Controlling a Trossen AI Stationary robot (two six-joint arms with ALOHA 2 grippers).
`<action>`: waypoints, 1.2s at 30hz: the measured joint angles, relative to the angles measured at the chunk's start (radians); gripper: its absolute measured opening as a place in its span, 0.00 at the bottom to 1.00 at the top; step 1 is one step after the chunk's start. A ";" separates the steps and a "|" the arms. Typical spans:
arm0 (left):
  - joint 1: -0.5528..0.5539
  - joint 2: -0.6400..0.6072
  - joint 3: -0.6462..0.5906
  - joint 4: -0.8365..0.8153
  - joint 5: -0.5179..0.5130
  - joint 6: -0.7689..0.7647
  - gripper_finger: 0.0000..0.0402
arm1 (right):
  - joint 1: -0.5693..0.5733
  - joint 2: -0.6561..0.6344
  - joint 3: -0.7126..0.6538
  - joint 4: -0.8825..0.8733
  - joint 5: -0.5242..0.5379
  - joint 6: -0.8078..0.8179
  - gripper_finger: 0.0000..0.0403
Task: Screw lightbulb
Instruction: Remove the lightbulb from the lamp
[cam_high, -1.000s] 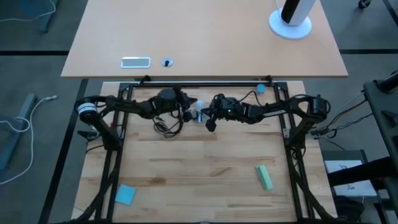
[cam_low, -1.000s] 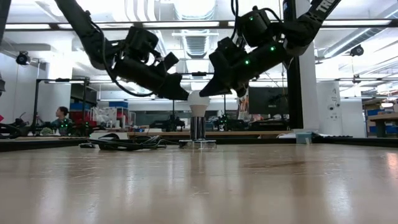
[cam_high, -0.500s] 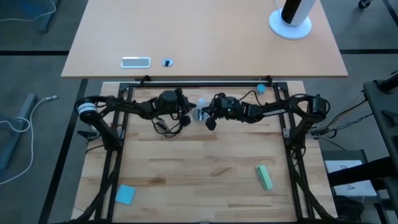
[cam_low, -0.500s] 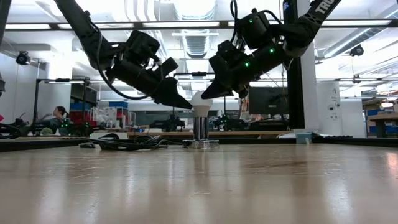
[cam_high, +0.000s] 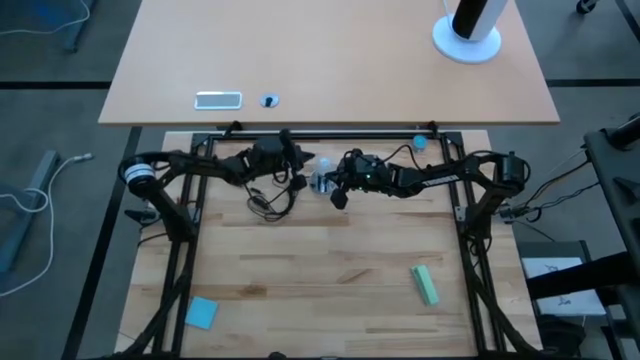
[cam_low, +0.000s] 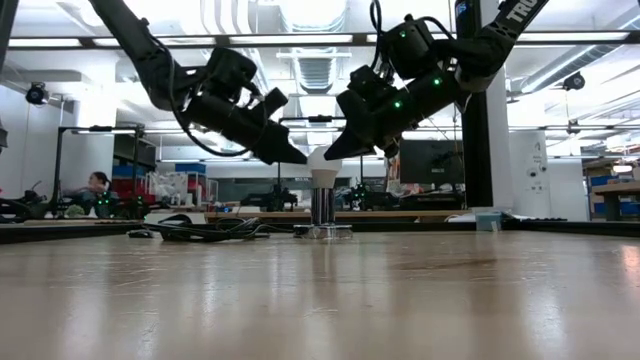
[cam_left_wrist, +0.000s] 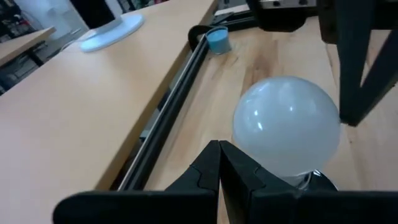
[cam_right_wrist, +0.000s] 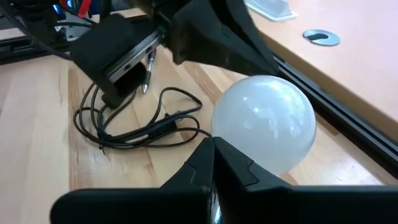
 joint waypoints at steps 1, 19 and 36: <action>0.003 0.000 0.005 -0.005 0.009 0.005 0.00 | 0.000 -0.001 0.000 0.000 0.000 -0.010 0.00; -0.004 0.005 0.005 -0.030 0.052 -0.102 0.00 | 0.036 -0.067 0.000 -0.127 0.154 -0.024 0.00; -0.033 0.004 0.005 -0.071 0.039 -0.110 0.00 | 0.010 -0.046 0.000 -0.114 0.157 -0.008 0.00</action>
